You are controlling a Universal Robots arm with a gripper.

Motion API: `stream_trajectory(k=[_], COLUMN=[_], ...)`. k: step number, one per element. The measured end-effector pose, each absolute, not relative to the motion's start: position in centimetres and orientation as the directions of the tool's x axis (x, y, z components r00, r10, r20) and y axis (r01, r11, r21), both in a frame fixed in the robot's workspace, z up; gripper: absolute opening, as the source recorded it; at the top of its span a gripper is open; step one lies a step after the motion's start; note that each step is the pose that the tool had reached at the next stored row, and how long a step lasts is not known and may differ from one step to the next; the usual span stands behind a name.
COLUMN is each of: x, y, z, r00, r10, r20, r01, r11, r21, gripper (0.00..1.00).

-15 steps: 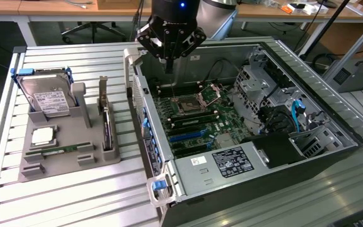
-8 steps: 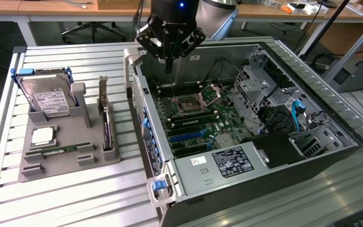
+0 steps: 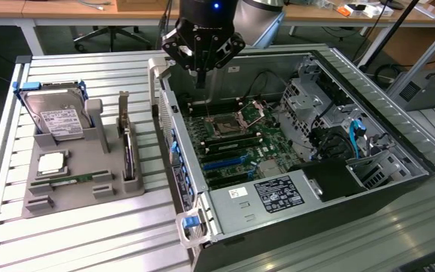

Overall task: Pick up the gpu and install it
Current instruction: 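Reach for the gpu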

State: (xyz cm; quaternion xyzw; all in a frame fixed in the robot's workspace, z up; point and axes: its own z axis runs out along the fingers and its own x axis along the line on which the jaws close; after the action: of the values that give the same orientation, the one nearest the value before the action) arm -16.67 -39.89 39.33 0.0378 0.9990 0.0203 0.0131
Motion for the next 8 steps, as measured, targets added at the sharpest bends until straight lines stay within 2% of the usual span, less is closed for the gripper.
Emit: stream_trajectory(k=[8], x=[-16.93], y=[-39.89], z=[39.33], r00=[-0.997], r10=[0.076], r20=[-0.025], r01=[0.075], r11=[0.996], r21=[0.041], gripper=[0.11])
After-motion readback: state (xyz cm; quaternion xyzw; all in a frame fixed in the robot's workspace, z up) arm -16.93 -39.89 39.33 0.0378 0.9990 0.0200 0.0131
